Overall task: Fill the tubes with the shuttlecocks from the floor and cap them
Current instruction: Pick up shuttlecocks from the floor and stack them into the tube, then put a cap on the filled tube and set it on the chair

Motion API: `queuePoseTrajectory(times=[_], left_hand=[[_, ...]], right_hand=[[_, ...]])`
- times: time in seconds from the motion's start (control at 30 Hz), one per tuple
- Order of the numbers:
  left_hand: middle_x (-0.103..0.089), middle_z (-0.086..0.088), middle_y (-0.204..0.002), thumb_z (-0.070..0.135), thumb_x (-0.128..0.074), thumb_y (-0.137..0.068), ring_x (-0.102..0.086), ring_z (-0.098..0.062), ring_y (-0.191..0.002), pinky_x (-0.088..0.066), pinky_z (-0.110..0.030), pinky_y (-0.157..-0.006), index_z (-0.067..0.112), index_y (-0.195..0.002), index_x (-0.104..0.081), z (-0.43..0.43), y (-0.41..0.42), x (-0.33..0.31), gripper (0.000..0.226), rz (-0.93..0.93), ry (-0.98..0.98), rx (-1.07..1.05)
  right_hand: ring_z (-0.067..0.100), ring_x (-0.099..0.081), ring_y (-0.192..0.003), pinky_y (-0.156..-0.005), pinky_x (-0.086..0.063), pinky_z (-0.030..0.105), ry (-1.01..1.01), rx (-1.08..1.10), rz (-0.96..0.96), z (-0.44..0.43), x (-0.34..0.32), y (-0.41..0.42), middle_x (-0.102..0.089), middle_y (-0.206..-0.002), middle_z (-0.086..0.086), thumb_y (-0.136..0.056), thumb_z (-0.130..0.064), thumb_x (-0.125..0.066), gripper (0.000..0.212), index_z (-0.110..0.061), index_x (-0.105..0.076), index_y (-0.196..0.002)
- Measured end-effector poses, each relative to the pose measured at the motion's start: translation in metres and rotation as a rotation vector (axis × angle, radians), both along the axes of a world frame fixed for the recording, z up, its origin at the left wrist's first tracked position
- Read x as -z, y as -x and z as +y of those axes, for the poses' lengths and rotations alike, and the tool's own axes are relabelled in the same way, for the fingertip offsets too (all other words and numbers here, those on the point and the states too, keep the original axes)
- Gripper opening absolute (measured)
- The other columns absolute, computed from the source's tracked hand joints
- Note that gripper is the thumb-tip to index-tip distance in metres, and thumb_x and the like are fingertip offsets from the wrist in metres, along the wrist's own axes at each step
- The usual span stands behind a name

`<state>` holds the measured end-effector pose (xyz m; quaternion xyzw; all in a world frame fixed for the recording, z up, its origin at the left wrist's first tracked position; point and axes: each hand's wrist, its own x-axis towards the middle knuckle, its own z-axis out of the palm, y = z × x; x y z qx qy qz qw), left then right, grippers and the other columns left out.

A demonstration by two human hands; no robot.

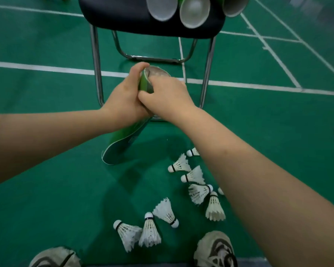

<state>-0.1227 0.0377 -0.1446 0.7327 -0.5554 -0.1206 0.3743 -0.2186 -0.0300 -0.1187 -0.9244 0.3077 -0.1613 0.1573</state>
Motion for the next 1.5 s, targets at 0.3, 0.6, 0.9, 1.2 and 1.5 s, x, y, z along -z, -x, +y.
queuePoseTrajectory(times=[0.3,0.6,0.9,1.2,1.5], left_hand=[[-0.056,0.0,-0.1,0.028,-0.046,-0.064,-0.056,-0.011,-0.076,-0.039,-0.026,-0.068,0.023,-0.142,-0.016,0.001,-0.037,-0.015,0.083,0.064,-0.028,0.036],[-0.058,0.013,-0.1,0.029,-0.047,-0.064,-0.054,-0.005,-0.091,-0.035,-0.009,-0.071,0.026,-0.133,-0.042,0.013,-0.076,-0.027,0.069,0.223,0.167,-0.131],[-0.062,0.019,-0.1,0.035,-0.056,-0.069,-0.055,0.013,-0.088,-0.037,0.0,-0.07,0.03,-0.138,-0.034,0.016,-0.102,-0.015,0.072,0.325,0.287,-0.204],[-0.051,0.026,-0.096,0.022,-0.067,-0.078,-0.053,0.002,-0.085,-0.036,-0.001,-0.07,0.028,-0.142,-0.028,-0.007,-0.131,-0.032,0.076,0.277,0.311,-0.251],[-0.055,0.008,-0.112,0.039,-0.079,-0.065,-0.053,-0.01,-0.106,-0.034,-0.013,-0.08,0.024,-0.131,-0.041,-0.043,-0.16,-0.043,0.078,0.295,0.34,-0.363]], right_hand=[[0.015,-0.034,-0.083,-0.075,-0.027,0.034,0.065,-0.05,-0.137,0.008,-0.004,-0.031,-0.041,-0.082,-0.009,-0.083,-0.026,-0.047,0.018,-0.024,-0.036,-0.069],[0.017,-0.044,-0.088,-0.095,-0.03,0.042,0.102,-0.152,-0.04,0.012,-0.019,-0.086,-0.058,-0.079,-0.005,-0.093,-0.039,-0.028,0.044,-0.022,-0.056,-0.063],[0.016,-0.048,-0.095,-0.093,-0.034,0.032,0.04,-0.2,-0.314,0.013,-0.003,-0.12,-0.064,-0.09,-0.005,-0.086,-0.054,-0.025,0.057,-0.016,-0.067,-0.082],[0.01,-0.041,-0.097,-0.087,-0.033,0.025,-0.023,-0.152,-0.584,-0.002,-0.013,-0.146,-0.047,-0.097,-0.008,-0.08,-0.043,-0.044,0.035,-0.015,-0.058,-0.094],[-0.001,-0.049,-0.082,-0.072,-0.038,0.01,-0.33,-0.021,-0.618,-0.072,-0.061,-0.198,-0.055,-0.102,0.001,-0.091,-0.028,-0.051,0.006,-0.023,-0.054,-0.091]])
